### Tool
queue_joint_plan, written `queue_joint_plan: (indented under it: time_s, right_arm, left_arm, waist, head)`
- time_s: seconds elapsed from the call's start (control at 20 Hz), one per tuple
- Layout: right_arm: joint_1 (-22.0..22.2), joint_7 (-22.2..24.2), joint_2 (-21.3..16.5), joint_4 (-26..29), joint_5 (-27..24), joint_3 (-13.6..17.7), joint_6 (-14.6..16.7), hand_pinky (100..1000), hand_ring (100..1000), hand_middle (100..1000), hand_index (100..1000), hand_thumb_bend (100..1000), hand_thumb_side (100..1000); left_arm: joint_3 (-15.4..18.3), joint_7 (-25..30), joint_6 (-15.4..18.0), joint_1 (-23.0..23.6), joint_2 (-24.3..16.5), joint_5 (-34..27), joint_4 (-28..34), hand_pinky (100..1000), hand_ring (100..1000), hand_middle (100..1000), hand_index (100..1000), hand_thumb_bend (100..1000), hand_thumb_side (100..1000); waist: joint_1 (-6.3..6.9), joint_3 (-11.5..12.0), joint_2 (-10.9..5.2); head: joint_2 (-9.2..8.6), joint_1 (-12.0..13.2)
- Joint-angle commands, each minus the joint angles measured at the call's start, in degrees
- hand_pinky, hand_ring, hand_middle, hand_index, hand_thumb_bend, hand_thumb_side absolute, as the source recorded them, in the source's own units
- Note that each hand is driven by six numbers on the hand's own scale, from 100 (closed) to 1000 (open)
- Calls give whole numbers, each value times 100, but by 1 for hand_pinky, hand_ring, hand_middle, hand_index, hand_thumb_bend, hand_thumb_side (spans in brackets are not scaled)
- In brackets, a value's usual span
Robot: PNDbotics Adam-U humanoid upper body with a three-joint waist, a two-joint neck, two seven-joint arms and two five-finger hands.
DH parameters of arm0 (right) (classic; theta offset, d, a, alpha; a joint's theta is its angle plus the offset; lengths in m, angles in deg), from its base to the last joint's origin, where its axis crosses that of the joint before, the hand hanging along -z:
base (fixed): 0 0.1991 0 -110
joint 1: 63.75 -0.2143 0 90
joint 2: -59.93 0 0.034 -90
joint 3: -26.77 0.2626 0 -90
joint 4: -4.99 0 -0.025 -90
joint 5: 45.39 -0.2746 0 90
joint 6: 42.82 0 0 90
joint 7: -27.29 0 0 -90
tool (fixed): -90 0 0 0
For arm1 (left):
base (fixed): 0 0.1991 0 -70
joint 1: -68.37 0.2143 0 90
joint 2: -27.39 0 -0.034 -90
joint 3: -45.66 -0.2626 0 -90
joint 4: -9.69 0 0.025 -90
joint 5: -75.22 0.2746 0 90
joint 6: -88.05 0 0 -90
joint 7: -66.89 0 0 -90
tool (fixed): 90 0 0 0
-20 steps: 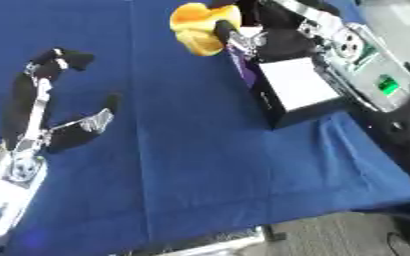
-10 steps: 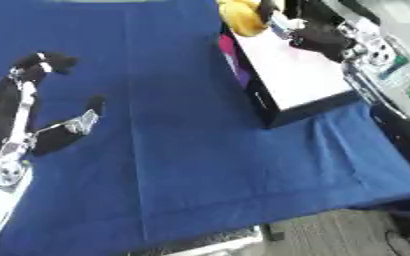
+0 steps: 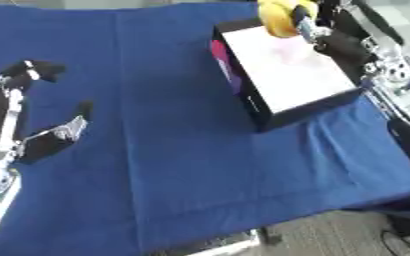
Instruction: Pick up the objects with one hand, pass them to the other hand, and then place them into the box on the other side of the table.
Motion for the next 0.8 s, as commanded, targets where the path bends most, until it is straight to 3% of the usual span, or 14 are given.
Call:
queue_joint_plan:
  time_s: [0.05, 0.45, 0.8]
  right_arm:
    - [58, -187, -54, -137, 320, 118, 60, 692, 813, 543, 707, 100, 328]
    - [124, -404, 9, -522, 913, 19, 154, 709, 826, 563, 718, 100, 279]
    - [155, -360, 50, -751, 1406, -23, 231, 793, 945, 701, 819, 100, 224]
  left_arm:
    - [54, -7, -21, -55, -60, -18, 119, 779, 616, 638, 761, 392, 509]
    - [53, -12, -23, -47, -60, -21, 118, 778, 616, 639, 760, 390, 512]
    - [64, -29, -30, -38, -62, -27, 114, 777, 616, 640, 760, 391, 513]
  waist:
    - [73, -10, -172]
    - [90, 24, -149]
    - [94, 32, -145]
  head:
    - [-75, -80]
    - [-90, -145]
    - [-79, -118]
